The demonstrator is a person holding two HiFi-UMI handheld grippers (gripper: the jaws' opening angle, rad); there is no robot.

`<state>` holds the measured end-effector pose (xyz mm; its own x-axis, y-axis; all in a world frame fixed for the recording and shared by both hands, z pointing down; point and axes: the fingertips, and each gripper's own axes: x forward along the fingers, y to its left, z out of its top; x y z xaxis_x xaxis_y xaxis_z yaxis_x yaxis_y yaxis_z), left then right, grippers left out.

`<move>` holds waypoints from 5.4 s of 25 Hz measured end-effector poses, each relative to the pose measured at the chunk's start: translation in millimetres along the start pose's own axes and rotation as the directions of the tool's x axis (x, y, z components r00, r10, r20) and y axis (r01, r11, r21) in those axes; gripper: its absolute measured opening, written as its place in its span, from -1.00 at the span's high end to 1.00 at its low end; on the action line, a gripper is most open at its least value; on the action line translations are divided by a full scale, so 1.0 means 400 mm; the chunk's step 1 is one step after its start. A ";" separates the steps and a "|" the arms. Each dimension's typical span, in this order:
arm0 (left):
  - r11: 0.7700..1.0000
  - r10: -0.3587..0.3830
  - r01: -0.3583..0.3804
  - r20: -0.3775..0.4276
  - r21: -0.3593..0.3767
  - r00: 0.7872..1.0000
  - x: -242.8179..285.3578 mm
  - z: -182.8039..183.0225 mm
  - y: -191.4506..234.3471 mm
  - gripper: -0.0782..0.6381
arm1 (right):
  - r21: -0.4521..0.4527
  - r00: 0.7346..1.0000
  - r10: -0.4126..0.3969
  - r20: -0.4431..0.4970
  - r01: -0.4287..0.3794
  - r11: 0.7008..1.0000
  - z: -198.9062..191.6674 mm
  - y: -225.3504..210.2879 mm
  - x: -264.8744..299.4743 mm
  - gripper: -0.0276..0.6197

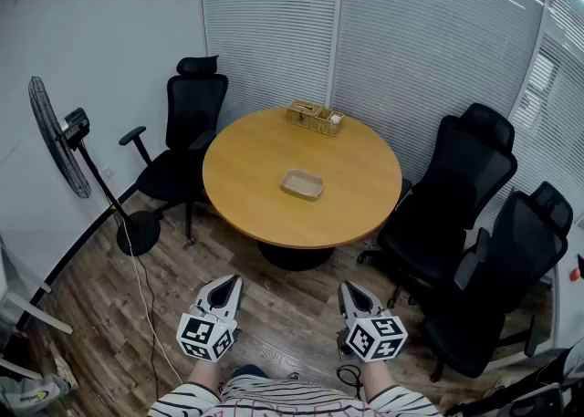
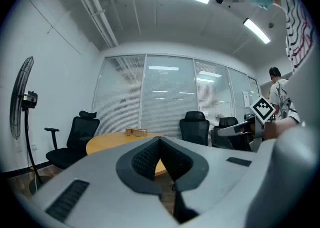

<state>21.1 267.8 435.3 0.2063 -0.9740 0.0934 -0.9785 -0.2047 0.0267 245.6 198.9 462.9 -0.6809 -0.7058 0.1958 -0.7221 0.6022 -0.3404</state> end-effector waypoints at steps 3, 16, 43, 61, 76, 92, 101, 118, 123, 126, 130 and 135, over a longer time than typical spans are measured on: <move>1.000 -0.012 0.012 -0.001 -0.013 1.000 0.003 -0.005 0.000 0.71 | 0.008 1.000 0.006 -0.006 -0.006 1.000 -0.003 0.001 0.008 0.83; 0.994 -0.059 0.055 -0.050 -0.093 0.997 0.097 -0.064 0.093 0.24 | 0.049 0.999 -0.045 0.015 0.044 0.998 0.002 -0.022 0.137 0.24; 0.948 -0.311 0.304 -0.072 -0.096 0.948 0.541 -0.013 0.632 0.24 | 0.149 0.952 -0.301 0.056 0.290 0.945 0.091 0.010 0.678 0.24; 0.941 -0.329 0.318 -0.085 -0.117 0.941 0.820 -0.053 0.669 0.24 | 0.180 0.943 -0.330 0.029 0.320 0.930 0.126 -0.184 0.864 0.24; 0.930 -0.362 0.342 -0.172 -0.136 0.916 1.156 -0.142 0.642 0.24 | 0.169 0.943 -0.327 -0.057 0.332 0.928 0.141 -0.430 1.064 0.24; 0.919 -0.391 0.345 -0.306 -0.193 0.868 1.381 -0.280 0.567 0.24 | 0.177 0.952 -0.250 -0.177 0.280 0.943 0.070 -0.601 1.194 0.24; 0.894 -0.444 0.375 -0.363 -0.247 0.819 1.424 -0.361 0.584 0.24 | 0.176 0.934 -0.292 -0.204 0.328 0.928 0.019 -0.626 1.261 0.25; 0.829 -0.554 0.432 -0.410 -0.356 0.724 1.485 -0.456 0.556 0.24 | 0.201 0.895 -0.381 -0.230 0.427 0.882 -0.069 -0.650 1.315 0.25; 0.824 -0.558 0.423 -0.416 -0.376 0.718 1.492 -0.476 0.543 0.24 | 0.185 0.894 -0.379 -0.239 0.425 0.886 -0.082 -0.658 1.322 0.26; 0.826 -0.556 0.421 -0.417 -0.376 0.719 1.492 -0.482 0.540 0.24 | 0.174 0.892 -0.384 -0.238 0.428 0.887 -0.087 -0.658 1.327 0.27; 0.831 -0.545 0.411 -0.404 -0.374 0.735 1.489 -0.475 0.537 0.24 | 0.172 0.891 -0.388 -0.236 0.431 0.886 -0.089 -0.651 1.329 0.28; 0.837 -0.534 0.396 -0.401 -0.378 0.745 1.488 -0.470 0.538 0.24 | 0.194 0.890 -0.398 -0.223 0.441 0.876 -0.082 -0.646 1.326 0.29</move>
<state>-65.3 -337.8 683.8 0.6785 -0.5773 0.4543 -0.7345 -0.5203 0.4357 66.8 -318.7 685.0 -0.3453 -0.7844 0.5152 -0.9093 0.1438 -0.3904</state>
